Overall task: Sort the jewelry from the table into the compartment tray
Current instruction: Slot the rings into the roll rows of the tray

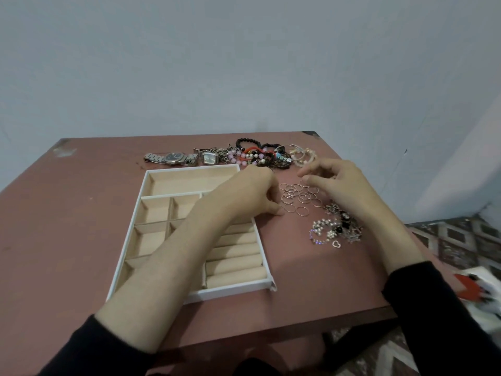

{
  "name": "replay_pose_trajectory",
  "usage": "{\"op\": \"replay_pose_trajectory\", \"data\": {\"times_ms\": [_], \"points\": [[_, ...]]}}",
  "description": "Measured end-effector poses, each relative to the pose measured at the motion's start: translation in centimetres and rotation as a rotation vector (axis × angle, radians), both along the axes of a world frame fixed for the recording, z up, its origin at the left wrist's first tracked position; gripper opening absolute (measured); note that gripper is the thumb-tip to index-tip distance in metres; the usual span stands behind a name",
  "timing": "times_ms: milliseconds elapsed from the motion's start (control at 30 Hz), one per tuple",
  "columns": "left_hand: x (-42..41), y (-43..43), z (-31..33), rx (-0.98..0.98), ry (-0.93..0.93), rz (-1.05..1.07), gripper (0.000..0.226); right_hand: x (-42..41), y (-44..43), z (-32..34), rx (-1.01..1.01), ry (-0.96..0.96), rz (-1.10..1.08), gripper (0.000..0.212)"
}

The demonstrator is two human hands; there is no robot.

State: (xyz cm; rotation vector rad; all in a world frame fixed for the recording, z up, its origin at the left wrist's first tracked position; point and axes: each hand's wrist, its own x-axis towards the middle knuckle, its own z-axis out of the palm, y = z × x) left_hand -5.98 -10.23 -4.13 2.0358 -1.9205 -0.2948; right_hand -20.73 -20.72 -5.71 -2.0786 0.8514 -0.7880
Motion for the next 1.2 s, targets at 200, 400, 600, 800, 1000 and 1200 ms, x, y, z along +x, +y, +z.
{"op": "replay_pose_trajectory", "data": {"times_ms": [200, 400, 600, 800, 1000, 1200], "points": [[0.0, -0.2, 0.0, 0.017, 0.021, 0.009, 0.022, 0.0, 0.3, -0.1, -0.079, 0.105, 0.028, 0.005], [0.2, -0.4, -0.2, 0.019, 0.046, 0.005, 0.018, -0.5, 0.9, 0.8, -0.106, 0.211, 0.076, 0.004], [0.4, -0.4, -0.5, -0.007, 0.118, 0.008, 0.02, -0.9, 1.0, 1.8, -0.088, 0.496, 0.158, 0.016], [0.5, -0.4, -0.6, -0.012, 0.135, 0.014, 0.017, -0.3, 0.8, 2.4, -0.126, 0.611, 0.168, 0.018], [0.4, -0.2, -0.5, -0.038, 0.134, 0.014, 0.016, -0.3, 0.8, 2.2, -0.067, 0.582, 0.166, 0.02], [0.5, 1.0, 1.3, -0.176, 0.193, 0.097, 0.011, -0.3, 1.5, 1.8, -0.074, 0.457, 0.166, 0.014]]}}
